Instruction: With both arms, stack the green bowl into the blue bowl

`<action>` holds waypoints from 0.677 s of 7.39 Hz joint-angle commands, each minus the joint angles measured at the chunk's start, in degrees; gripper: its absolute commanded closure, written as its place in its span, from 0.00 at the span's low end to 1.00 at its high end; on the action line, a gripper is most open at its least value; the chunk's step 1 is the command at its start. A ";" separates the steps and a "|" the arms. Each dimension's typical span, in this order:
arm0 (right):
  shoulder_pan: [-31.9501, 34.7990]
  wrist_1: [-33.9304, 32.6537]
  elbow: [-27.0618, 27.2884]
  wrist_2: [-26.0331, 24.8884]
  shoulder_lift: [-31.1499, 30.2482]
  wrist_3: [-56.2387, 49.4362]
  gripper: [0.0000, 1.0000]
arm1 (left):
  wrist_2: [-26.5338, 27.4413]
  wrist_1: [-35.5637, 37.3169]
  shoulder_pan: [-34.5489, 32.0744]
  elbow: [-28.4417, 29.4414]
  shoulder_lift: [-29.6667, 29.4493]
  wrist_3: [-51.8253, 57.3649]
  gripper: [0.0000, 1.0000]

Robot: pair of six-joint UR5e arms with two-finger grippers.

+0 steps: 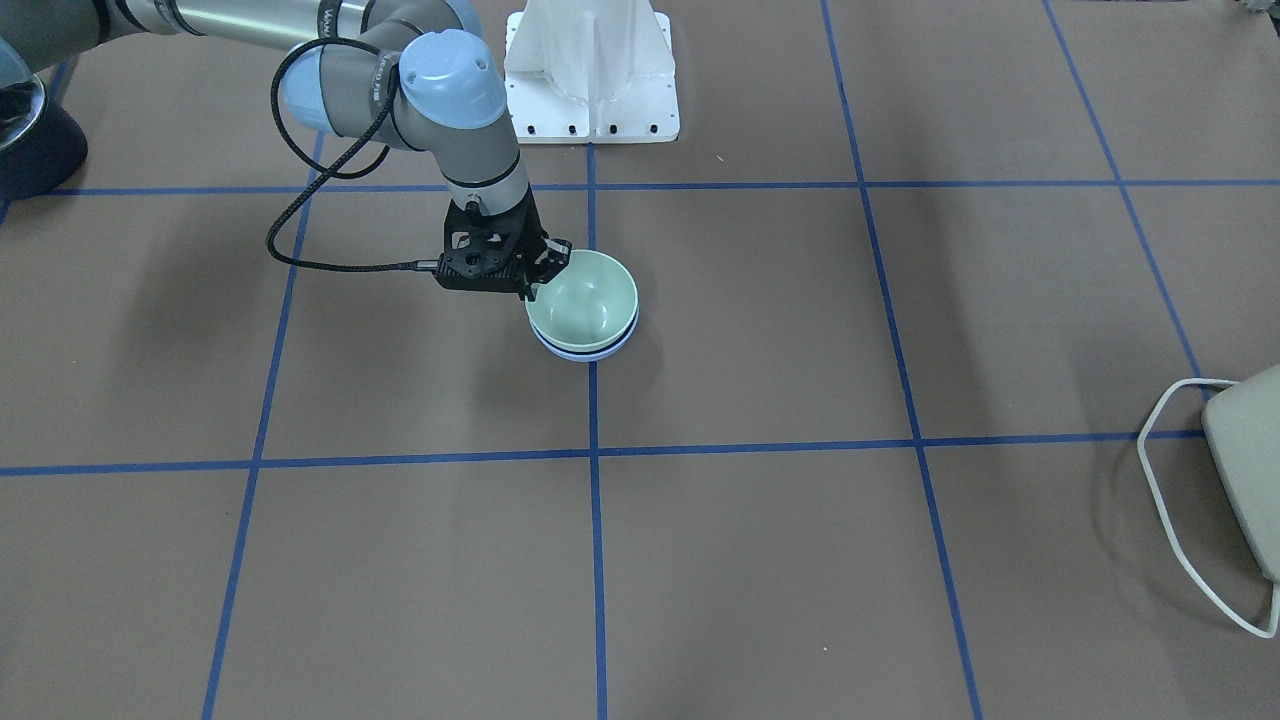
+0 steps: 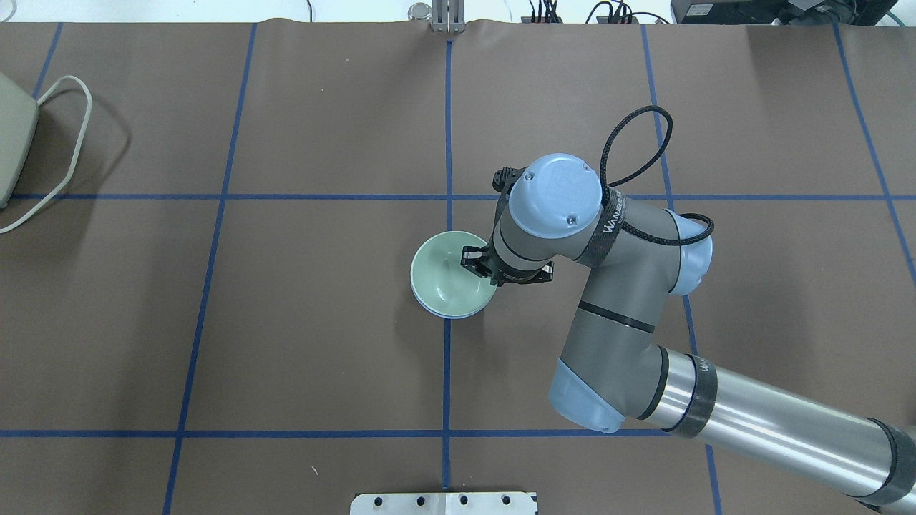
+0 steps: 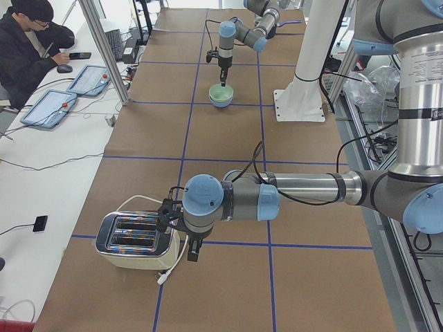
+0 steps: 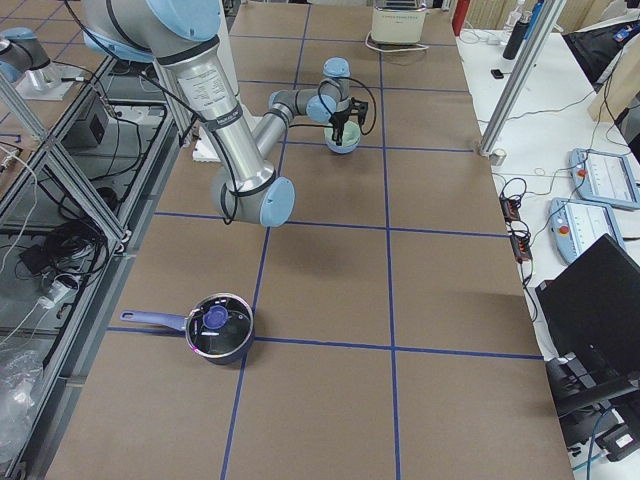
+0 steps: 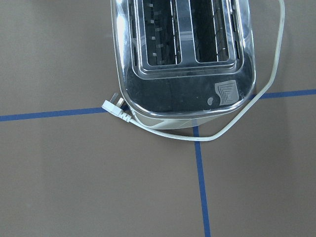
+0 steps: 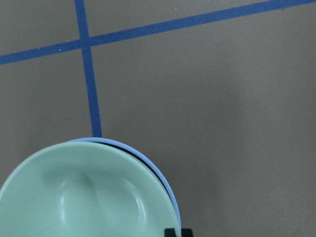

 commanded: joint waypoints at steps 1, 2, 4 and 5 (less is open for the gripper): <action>0.00 0.05 -0.36 0.00 0.00 0.07 1.00 | -0.02 -0.17 0.00 0.00 0.00 0.00 0.02; 0.00 0.05 -0.53 0.00 0.09 0.07 1.00 | -0.02 -0.17 0.00 0.00 0.00 0.00 0.02; 0.00 0.05 -0.53 0.00 0.09 0.07 1.00 | 0.07 -0.17 0.09 0.00 0.00 0.00 0.02; 0.00 0.13 -0.53 0.00 0.17 0.07 0.94 | -0.02 -0.17 0.00 0.00 0.00 0.00 0.02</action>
